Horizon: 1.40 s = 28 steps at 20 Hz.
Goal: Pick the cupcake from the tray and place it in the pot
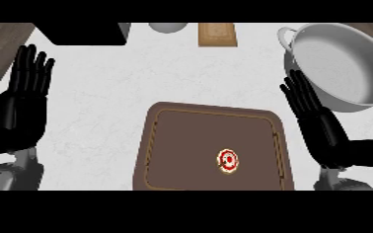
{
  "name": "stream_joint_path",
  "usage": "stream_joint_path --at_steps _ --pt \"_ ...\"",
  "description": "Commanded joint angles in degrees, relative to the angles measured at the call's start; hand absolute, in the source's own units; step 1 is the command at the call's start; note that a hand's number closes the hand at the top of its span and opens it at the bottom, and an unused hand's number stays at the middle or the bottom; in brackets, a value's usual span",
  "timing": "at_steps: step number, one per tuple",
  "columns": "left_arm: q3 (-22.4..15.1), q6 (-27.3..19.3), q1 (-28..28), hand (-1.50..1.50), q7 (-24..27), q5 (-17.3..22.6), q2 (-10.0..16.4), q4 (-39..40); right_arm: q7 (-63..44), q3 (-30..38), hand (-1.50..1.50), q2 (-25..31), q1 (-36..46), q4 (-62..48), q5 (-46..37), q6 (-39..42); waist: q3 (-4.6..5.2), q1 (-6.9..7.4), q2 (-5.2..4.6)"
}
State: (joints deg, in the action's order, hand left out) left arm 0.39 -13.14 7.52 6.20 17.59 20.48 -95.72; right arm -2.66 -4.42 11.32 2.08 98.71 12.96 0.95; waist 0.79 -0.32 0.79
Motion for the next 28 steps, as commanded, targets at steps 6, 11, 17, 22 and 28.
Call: stream_joint_path --at_steps 6,11,17,22,28 --pt "-14.19 9.01 -4.06 0.00 -10.91 -4.20 1.32 11.07 -4.69 -19.79 1.50 5.49 2.66 0.42 -11.22 12.71 -0.63 0.02 -1.75" --pt "-14.84 9.36 -5.81 0.00 -11.96 -3.04 -0.77 14.08 17.05 -12.27 -1.50 -0.26 -2.98 8.91 -24.83 -9.79 -0.98 -3.36 -0.53" --pt "-16.01 9.68 -1.07 0.00 -14.97 -5.17 -3.83 15.95 17.18 -18.74 -1.50 0.32 -14.24 23.40 -26.18 -9.27 -0.78 -0.54 -0.65" --pt "-15.69 12.62 -1.81 0.00 -12.43 -5.00 -2.59 18.19 -6.28 -20.62 -1.50 7.86 -13.84 30.80 -32.48 -2.60 -0.59 -0.67 -0.64" --pt "-13.53 15.08 -2.35 0.00 -9.08 -5.44 -1.50 20.70 -25.15 -20.26 -1.50 3.67 -2.83 28.55 -27.53 2.79 -0.71 0.79 -0.95"
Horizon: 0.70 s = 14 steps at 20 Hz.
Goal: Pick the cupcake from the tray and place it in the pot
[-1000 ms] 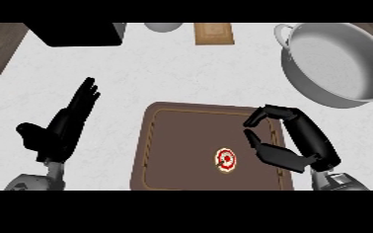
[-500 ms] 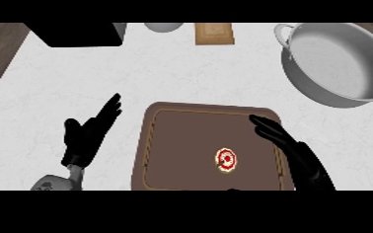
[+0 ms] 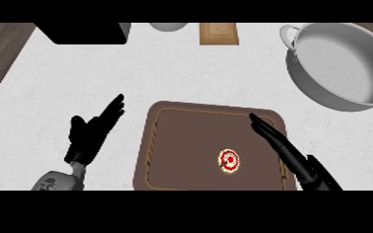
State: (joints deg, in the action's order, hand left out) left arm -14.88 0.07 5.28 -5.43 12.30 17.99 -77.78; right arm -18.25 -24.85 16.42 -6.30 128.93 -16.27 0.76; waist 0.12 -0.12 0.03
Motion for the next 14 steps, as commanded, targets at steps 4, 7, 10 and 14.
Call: stream_joint_path --at_steps 4,7,10,14 --pt "-1.54 -2.60 2.78 0.00 -1.66 -2.73 -4.65 0.42 -17.84 -0.76 -1.50 -3.92 8.67 -6.17 3.67 4.65 -0.08 0.42 -0.11" --pt "1.20 -0.78 2.36 0.00 -2.43 -1.10 -1.95 -0.13 -16.63 -2.78 -1.50 -1.28 7.59 -10.52 5.26 9.50 -0.11 0.40 -0.11" --pt "3.32 4.37 0.05 0.00 0.29 1.11 1.77 0.64 -16.11 -3.88 -1.50 1.12 8.71 -15.81 4.68 13.55 -0.10 0.64 -0.14" --pt "0.47 1.54 -3.44 0.00 -2.81 -2.77 -1.11 -5.37 -10.98 1.16 -1.50 -1.30 14.14 -25.82 4.70 15.50 -0.13 0.59 -0.05"
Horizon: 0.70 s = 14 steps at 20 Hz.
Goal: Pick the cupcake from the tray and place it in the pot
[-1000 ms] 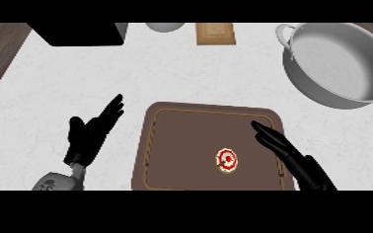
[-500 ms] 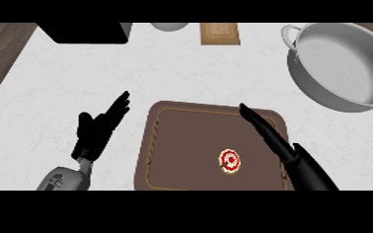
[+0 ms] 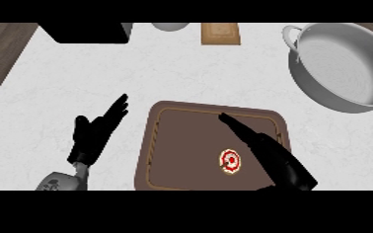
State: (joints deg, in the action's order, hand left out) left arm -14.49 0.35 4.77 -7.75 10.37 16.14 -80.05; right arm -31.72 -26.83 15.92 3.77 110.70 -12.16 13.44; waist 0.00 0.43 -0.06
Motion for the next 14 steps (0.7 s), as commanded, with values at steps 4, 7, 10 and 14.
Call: stream_joint_path --at_steps 4,7,10,14 --pt "2.74 1.36 -0.80 0.00 -4.03 -1.72 -1.35 -3.70 7.28 1.51 -1.50 -0.56 -4.65 -2.47 -5.86 0.34 -0.01 -0.46 0.12" --pt "2.15 2.54 -1.79 0.00 0.18 -2.25 -2.57 0.15 19.35 4.42 -1.50 1.88 -7.33 -8.38 -7.43 -1.99 -0.03 -0.49 0.09" --pt "6.66 4.85 2.09 0.00 -1.00 -1.19 -1.57 2.27 19.87 7.22 -1.50 -0.83 -4.34 -11.64 -5.23 0.18 -0.01 -0.46 0.04" --pt "4.60 2.61 0.81 0.00 -1.91 -3.71 -4.05 0.40 24.78 8.93 -1.50 -0.82 -6.41 -14.08 0.07 4.10 -0.02 -0.44 0.06"
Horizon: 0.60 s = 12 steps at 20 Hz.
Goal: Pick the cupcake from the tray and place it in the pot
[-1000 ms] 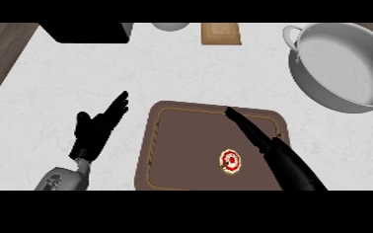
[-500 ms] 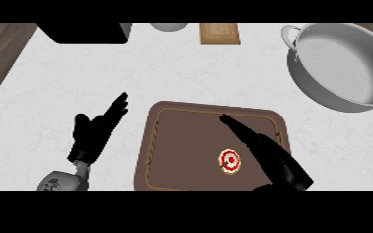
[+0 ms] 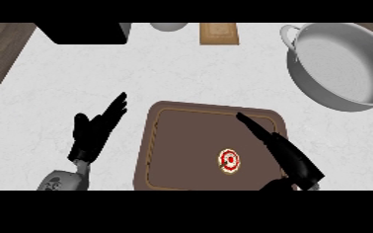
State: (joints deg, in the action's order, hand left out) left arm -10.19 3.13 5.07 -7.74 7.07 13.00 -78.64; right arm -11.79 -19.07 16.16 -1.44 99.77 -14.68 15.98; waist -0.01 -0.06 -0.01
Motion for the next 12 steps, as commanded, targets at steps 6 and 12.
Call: stream_joint_path --at_steps 6,12 --pt "1.64 1.58 -1.47 0.00 -0.21 -0.91 0.42 -1.79 9.48 3.63 -1.50 -3.90 -2.58 -5.37 9.10 4.19 -0.01 0.10 0.02" --pt "1.29 1.61 0.45 0.00 -2.88 -2.58 -2.13 -1.59 10.44 7.74 -1.50 -6.89 4.74 -17.23 11.99 7.14 -0.01 0.26 -0.02"
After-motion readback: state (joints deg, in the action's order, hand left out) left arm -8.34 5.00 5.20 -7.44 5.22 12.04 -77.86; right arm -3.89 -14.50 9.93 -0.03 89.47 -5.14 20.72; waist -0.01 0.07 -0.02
